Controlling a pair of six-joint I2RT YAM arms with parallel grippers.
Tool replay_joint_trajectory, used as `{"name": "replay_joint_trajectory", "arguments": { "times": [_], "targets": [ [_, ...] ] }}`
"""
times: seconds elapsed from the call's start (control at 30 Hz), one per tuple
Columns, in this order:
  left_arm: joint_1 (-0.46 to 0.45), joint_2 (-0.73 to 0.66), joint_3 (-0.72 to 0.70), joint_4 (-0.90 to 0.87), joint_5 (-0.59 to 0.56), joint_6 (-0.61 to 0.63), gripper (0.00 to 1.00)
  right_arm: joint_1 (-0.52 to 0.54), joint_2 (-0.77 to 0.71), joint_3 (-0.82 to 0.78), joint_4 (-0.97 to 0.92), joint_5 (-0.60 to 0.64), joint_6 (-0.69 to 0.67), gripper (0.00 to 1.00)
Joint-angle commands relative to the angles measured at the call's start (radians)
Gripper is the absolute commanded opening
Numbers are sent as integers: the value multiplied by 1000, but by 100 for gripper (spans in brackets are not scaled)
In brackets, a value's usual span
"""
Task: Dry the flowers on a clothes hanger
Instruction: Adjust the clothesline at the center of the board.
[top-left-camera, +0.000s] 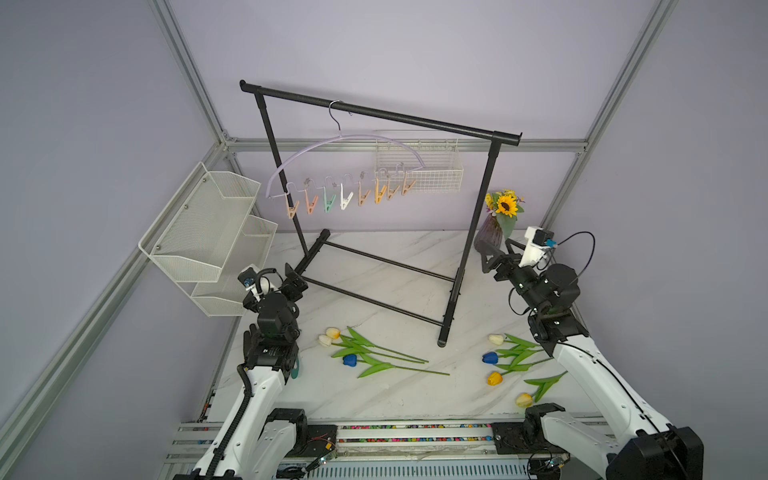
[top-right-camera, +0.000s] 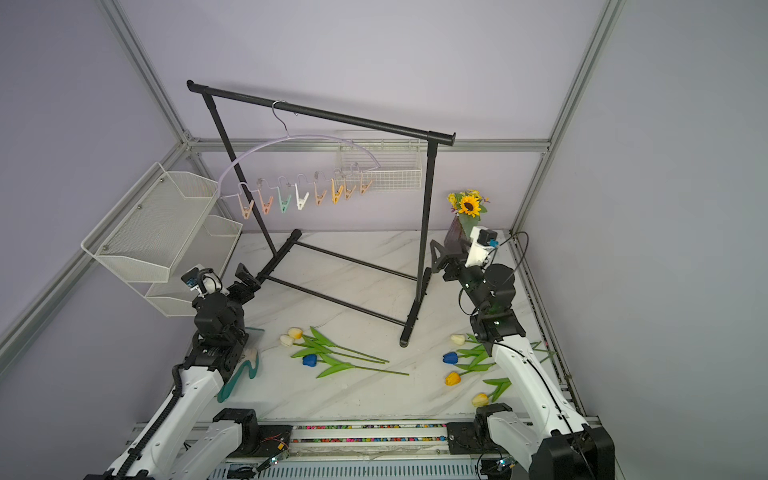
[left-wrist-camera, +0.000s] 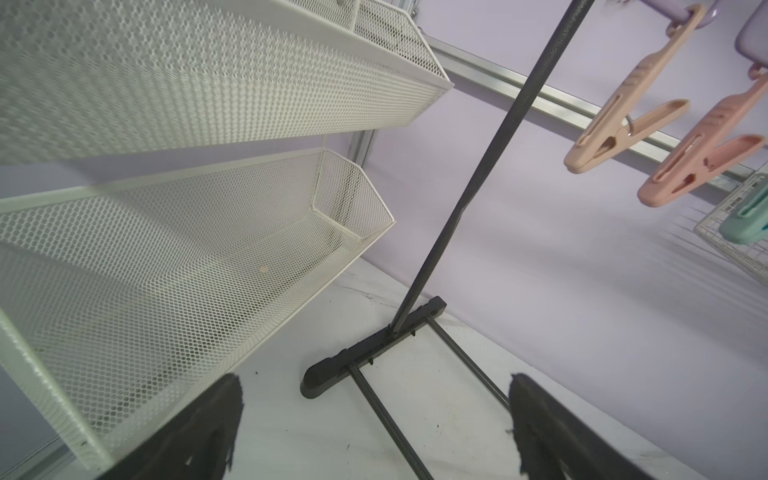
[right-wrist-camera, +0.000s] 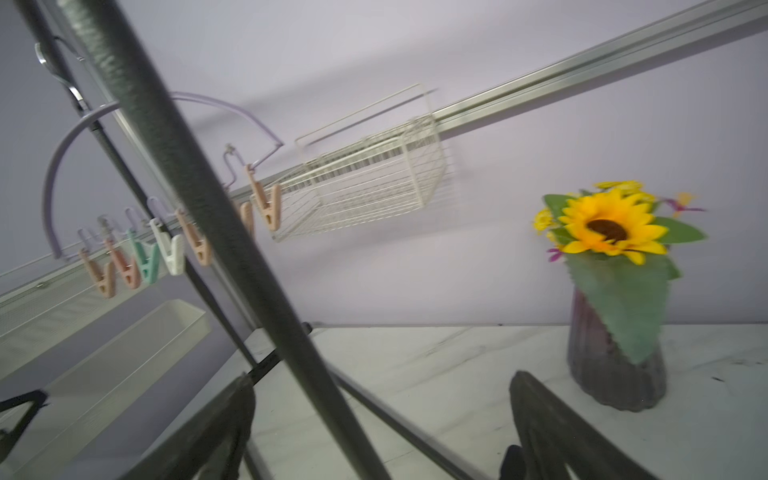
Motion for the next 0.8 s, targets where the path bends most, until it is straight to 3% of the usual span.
{"name": "replay_joint_trajectory", "arguments": {
  "times": [0.0,0.27,0.53,0.67,0.77],
  "targets": [
    [-1,5,62,-91,67,-46,100,158,55,114,-159,178,-140,97],
    [3,28,57,-52,109,-53,100,246,236,198,-115,452,-184,97],
    [30,32,54,-71,111,-54,100,243,201,148,-60,754,-206,97],
    [34,47,81,-83,143,-31,100,237,176,127,-61,845,-227,97],
    [36,73,121,-83,164,52,100,165,148,112,-106,832,-139,97]
  ]
}}
